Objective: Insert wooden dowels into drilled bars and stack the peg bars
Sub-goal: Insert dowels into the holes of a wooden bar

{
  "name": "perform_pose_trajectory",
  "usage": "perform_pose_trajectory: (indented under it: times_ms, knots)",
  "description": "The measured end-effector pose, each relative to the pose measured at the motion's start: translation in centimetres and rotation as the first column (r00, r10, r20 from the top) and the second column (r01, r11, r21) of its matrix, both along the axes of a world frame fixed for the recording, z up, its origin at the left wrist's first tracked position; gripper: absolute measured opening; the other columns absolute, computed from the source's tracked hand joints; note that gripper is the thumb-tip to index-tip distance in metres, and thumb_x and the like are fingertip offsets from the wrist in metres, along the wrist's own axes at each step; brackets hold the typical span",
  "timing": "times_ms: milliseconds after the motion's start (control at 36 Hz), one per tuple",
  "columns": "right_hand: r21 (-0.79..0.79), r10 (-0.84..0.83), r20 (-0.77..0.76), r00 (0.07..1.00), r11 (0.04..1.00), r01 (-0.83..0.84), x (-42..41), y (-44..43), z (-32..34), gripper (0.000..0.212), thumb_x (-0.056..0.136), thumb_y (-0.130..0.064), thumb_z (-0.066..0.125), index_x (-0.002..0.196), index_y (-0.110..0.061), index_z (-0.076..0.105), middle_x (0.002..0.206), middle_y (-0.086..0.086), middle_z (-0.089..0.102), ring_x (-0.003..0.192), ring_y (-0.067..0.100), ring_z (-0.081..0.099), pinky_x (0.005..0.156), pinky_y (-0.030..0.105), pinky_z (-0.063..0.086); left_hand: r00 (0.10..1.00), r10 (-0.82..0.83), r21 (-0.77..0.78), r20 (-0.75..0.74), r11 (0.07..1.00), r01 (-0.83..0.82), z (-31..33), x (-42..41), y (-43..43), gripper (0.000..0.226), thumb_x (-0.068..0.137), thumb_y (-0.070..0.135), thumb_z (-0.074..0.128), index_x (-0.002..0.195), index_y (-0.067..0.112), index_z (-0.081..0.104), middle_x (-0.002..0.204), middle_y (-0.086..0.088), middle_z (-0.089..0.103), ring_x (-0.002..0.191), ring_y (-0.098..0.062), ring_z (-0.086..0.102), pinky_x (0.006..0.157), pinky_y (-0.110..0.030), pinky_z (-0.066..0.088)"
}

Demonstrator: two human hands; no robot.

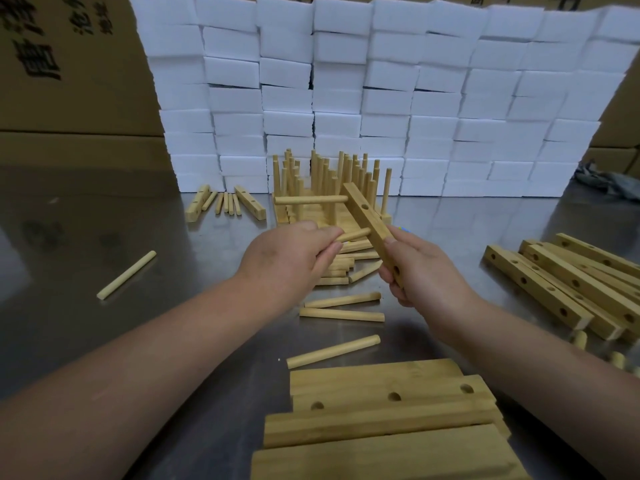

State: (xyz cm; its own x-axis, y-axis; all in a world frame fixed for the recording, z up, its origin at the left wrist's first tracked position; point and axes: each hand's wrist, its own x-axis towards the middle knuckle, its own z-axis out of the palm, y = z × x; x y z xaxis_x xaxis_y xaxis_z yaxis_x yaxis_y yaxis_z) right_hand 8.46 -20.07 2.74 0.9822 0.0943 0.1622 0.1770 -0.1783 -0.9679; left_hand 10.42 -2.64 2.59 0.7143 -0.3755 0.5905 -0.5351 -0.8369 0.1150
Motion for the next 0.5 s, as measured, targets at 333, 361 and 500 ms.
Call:
perform_pose_trajectory:
  times_ms: [333, 361, 500]
  knots:
    - [-0.046, -0.010, 0.116, 0.993, 0.999, 0.015, -0.50, 0.00, 0.33, 0.038, 0.098, -0.023, 0.039, 0.082, -0.050, 0.060, 0.049, -0.019, 0.045, 0.047, -0.004, 0.042, 0.046, 0.008, 0.036, 0.990, -0.081, -0.234, -0.111, 0.971, 0.053, 0.47, -0.40, -0.13, 0.026, 0.093, 0.028, 0.049, 0.110, 0.020, 0.067, 0.092, 0.001, 0.066, 0.090, -0.019, 0.058, 0.076, -0.033, 0.047]
    - [-0.054, -0.005, 0.114, 0.993, 0.998, 0.012, -0.52, -0.01, 0.28, 0.036, 0.098, -0.023, 0.039, 0.085, -0.051, 0.058, 0.049, -0.022, 0.047, 0.048, -0.006, 0.043, 0.047, 0.007, 0.037, 0.989, -0.080, -0.240, -0.121, 0.969, 0.049, 0.45, -0.34, -0.13, 0.026, 0.093, 0.028, 0.049, 0.110, 0.020, 0.067, 0.092, 0.003, 0.065, 0.090, -0.018, 0.058, 0.075, -0.030, 0.044]
    - [-0.064, 0.006, 0.142, 0.990, 0.998, 0.004, -0.57, -0.07, 0.32, 0.039, 0.098, -0.023, 0.039, 0.084, -0.054, 0.058, 0.050, -0.022, 0.047, 0.051, -0.006, 0.044, 0.052, 0.007, 0.040, 0.969, -0.117, -0.364, -0.218, 0.931, 0.031, 0.28, -0.10, -0.32, 0.028, 0.093, 0.029, 0.051, 0.116, 0.023, 0.064, 0.113, 0.006, 0.065, 0.098, 0.001, 0.047, 0.084, -0.018, 0.032]
